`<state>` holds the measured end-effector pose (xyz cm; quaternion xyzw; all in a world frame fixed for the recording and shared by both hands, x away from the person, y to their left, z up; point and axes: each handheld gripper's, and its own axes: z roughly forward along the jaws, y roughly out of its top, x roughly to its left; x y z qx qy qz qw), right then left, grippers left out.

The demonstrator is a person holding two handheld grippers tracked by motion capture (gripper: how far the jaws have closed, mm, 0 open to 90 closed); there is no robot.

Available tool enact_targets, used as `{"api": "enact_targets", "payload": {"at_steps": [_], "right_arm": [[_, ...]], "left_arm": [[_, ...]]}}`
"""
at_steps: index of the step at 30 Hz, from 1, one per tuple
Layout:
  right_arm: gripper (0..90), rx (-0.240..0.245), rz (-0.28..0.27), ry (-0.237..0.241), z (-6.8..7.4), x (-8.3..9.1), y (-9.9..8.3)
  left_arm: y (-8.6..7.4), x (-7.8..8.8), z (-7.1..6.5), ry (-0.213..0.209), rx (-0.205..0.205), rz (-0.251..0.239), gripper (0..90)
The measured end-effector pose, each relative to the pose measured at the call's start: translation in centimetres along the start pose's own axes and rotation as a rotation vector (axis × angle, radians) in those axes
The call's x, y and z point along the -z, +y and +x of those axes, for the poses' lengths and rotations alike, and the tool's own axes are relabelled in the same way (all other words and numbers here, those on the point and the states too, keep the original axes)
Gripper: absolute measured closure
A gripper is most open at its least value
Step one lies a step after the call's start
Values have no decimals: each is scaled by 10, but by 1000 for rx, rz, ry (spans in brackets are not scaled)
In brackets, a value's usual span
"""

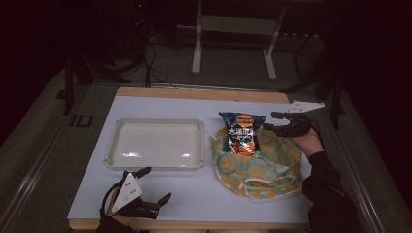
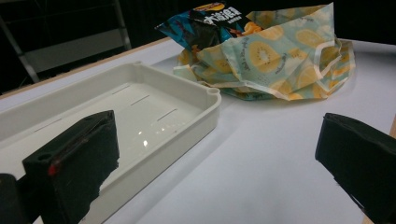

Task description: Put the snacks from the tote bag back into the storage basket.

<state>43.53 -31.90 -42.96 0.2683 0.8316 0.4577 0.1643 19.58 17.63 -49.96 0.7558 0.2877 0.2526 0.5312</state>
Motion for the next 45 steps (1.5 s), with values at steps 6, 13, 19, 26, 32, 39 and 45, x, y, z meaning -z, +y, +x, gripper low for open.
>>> {"api": "enact_targets", "payload": {"at_steps": [6,13,19,26,32,39,45], "right_arm": [[350,-4,18,-17,-11,-10,-2],[358,-37,41,-32,-25,-23,-7],[359,-61,59,-12,-34,-34,-9],[362,-64,92,37,-36,-47,-8],[407,-66,115,82,-34,-58,-7],[556,-93,151,123,-35,-64,-10],[822,-84,174,141,-34,-66,-10]], "left_arm": [[-1,2,0,10,3,5,0],[-3,6,-1,24,11,9,1],[-5,11,0,38,15,13,0],[-7,14,-1,45,21,16,1],[-7,14,-1,42,25,14,0],[-7,13,-1,37,21,18,0],[-7,13,-1,35,18,23,0]]}}
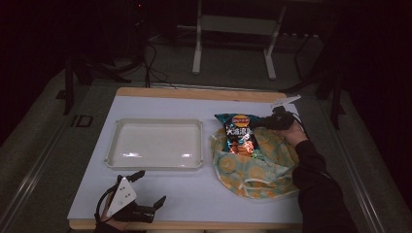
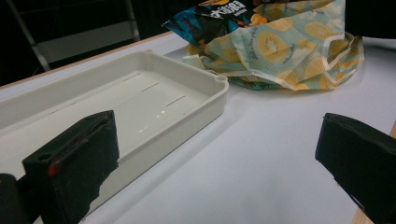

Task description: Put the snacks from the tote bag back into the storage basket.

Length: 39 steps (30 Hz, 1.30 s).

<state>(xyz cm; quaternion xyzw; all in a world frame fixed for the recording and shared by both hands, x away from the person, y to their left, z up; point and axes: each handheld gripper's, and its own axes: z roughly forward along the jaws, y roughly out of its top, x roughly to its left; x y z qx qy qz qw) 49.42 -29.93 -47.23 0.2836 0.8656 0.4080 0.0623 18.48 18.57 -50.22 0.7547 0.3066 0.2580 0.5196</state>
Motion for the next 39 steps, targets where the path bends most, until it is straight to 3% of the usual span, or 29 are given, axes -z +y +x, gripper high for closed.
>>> {"api": "enact_targets", "payload": {"at_steps": [2,13,25,39], "right_arm": [[892,-4,-4,-10,0,1,0],[900,5,-37,-32,6,10,2],[900,34,-125,6,21,34,12],[900,119,-207,45,50,63,24]], "left_arm": [[0,0,0,-1,-1,1,1],[0,0,0,0,-10,6,0],[1,-2,-1,-1,-8,2,1],[2,-3,-1,2,-14,1,1]]}}
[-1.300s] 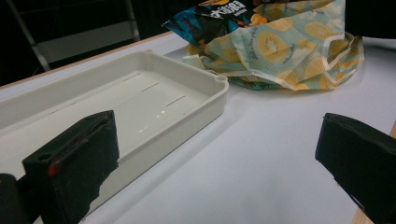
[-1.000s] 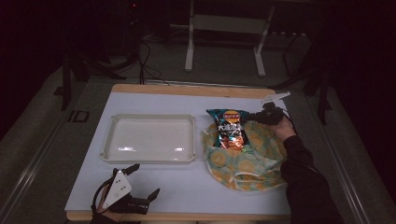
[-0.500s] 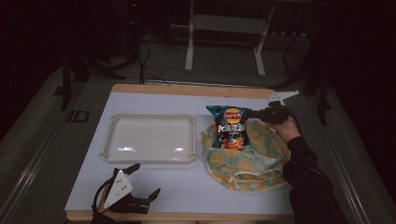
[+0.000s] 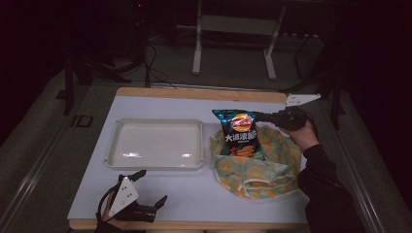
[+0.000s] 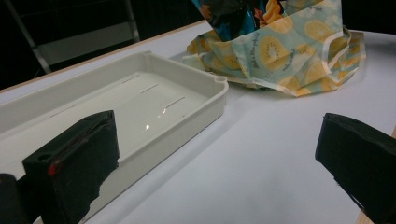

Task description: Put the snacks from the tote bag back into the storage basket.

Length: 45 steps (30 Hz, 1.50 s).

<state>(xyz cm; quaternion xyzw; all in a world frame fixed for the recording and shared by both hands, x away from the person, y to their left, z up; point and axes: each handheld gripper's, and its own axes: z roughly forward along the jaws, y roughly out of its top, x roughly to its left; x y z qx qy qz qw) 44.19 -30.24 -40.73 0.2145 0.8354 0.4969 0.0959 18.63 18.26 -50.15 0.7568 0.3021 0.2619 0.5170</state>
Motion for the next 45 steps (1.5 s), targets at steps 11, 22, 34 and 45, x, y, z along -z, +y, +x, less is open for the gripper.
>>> {"api": "enact_targets", "payload": {"at_steps": [11,22,34,45], "right_arm": [[900,22,-38,9,9,14,10],[900,39,-66,-6,15,30,24],[900,53,-112,-35,20,46,42],[900,68,-164,-75,27,59,72]], "left_arm": [[1,-2,0,-9,1,-2,0],[2,-4,0,-14,-2,-1,1],[2,-5,0,-16,-4,-4,1],[3,-6,0,-20,-3,-5,1]]}}
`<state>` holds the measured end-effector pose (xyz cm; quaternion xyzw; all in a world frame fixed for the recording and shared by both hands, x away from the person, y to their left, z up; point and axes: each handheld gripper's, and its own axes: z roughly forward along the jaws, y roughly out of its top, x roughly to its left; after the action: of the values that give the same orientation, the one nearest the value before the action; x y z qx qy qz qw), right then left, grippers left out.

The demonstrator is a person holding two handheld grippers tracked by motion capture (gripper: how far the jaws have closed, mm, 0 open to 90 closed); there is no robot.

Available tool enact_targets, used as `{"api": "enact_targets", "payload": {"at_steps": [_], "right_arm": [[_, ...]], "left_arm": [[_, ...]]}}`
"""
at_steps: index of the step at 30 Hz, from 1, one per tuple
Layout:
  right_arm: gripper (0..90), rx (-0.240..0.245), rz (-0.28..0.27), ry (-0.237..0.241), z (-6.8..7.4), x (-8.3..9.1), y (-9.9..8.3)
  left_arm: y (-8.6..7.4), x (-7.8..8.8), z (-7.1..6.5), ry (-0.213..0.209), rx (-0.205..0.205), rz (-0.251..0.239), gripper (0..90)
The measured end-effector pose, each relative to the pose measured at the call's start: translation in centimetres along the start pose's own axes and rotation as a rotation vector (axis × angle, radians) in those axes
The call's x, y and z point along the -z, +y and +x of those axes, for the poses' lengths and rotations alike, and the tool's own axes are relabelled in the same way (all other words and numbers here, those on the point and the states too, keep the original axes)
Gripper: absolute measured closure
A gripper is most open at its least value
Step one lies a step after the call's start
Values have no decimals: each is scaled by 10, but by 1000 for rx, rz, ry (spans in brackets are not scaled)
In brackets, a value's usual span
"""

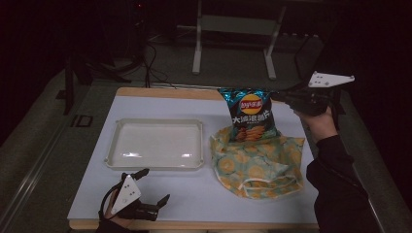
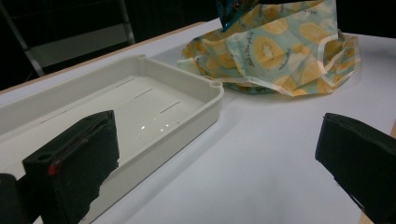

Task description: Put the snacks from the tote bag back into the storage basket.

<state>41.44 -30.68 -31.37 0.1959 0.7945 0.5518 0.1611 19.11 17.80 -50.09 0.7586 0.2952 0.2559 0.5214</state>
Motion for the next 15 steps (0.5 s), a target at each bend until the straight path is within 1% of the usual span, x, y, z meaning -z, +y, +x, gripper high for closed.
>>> {"api": "enact_targets", "payload": {"at_steps": [1,2,4,7,10,11,15], "right_arm": [[900,0,0,0,0,0,0],[900,6,2,-4,1,-1,5],[900,5,4,-7,1,-1,7],[900,1,-3,-19,4,-2,16],[900,-4,-8,-24,5,-3,20],[900,-11,-12,-27,7,-6,23],[900,-10,-10,-33,12,-12,28]], "left_arm": [[0,0,0,0,1,0,1],[0,0,0,0,-2,-1,1],[0,0,0,-1,-2,-1,1],[0,0,0,-2,-3,-2,1],[0,0,0,-2,1,-4,1],[0,0,0,-2,0,-4,0],[1,0,0,-3,-1,-7,0]]}}
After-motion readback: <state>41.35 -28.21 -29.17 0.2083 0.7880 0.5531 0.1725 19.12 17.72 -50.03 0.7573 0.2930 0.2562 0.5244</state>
